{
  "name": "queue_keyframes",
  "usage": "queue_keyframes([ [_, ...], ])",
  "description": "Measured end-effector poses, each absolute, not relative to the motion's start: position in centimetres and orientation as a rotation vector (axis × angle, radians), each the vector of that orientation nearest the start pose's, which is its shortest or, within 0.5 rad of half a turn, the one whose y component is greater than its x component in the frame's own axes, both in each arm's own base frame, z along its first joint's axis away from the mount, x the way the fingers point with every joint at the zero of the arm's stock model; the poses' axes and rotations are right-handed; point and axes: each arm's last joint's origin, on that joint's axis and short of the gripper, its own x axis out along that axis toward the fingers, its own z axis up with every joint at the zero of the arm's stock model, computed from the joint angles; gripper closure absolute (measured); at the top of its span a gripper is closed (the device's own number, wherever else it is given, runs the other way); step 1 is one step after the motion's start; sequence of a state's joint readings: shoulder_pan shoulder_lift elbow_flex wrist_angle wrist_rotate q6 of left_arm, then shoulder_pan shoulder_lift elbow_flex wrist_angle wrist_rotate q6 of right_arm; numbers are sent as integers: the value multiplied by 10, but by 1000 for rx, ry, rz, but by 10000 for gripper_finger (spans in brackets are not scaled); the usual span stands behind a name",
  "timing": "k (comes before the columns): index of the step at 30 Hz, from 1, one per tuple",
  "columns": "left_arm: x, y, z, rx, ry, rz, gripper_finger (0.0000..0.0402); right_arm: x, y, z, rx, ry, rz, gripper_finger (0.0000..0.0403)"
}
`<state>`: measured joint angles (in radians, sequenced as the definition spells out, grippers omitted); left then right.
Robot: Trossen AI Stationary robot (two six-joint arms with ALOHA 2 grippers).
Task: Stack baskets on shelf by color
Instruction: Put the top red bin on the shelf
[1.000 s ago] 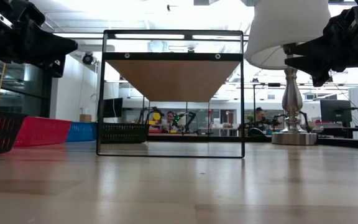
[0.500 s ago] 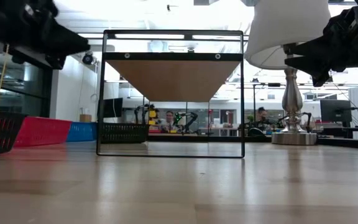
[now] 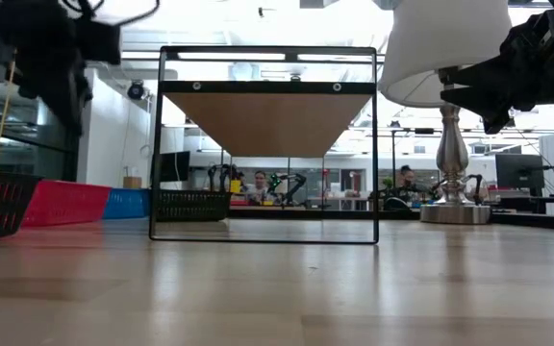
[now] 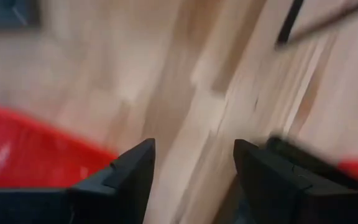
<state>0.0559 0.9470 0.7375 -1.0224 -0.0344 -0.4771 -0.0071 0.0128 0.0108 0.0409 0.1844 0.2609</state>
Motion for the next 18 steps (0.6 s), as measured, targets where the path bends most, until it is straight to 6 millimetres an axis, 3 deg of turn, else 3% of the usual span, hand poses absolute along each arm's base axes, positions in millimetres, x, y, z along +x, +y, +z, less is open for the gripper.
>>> queue_keyframes([
  [6,152,1,212,-333,1442,366,194,97,-6,170,264,-64,-185,242],
  [12,156,-3,199,-98,1502,445,194,97,-6,170,264,-64,-185,242],
  [18,159,-6,193,-71,1550,467,194,97,-6,170,264,-64,-185,242],
])
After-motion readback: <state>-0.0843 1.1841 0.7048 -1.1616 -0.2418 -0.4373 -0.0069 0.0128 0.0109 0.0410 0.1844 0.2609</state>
